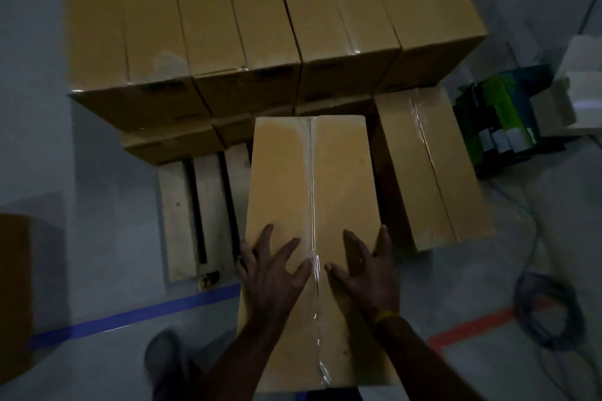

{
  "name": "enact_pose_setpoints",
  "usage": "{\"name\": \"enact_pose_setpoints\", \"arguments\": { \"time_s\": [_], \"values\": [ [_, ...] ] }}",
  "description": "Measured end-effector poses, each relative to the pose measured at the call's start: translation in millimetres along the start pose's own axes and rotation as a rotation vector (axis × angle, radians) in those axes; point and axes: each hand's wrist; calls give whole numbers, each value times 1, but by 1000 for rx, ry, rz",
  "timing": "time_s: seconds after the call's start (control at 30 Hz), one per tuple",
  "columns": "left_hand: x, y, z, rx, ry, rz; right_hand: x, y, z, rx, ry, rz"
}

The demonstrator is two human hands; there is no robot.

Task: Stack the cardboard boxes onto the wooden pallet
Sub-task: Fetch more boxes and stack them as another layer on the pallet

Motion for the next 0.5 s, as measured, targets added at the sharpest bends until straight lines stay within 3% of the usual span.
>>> {"name": "enact_pose_setpoints", "arguments": {
  "time_s": [0.23,0.5],
  "values": [
    [146,88,-44,-86,87,105,6,119,-128,-88,-44,78],
    [237,114,-84,-93,166,86,42,188,-198,-130,-40,56]
  ]
}}
Point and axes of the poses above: each hand's wrist, its own z-axis away from the middle knuckle, its own x-axis out of the palm, y = z × x, and after that the axes turned 3 degrees about y, right-handed
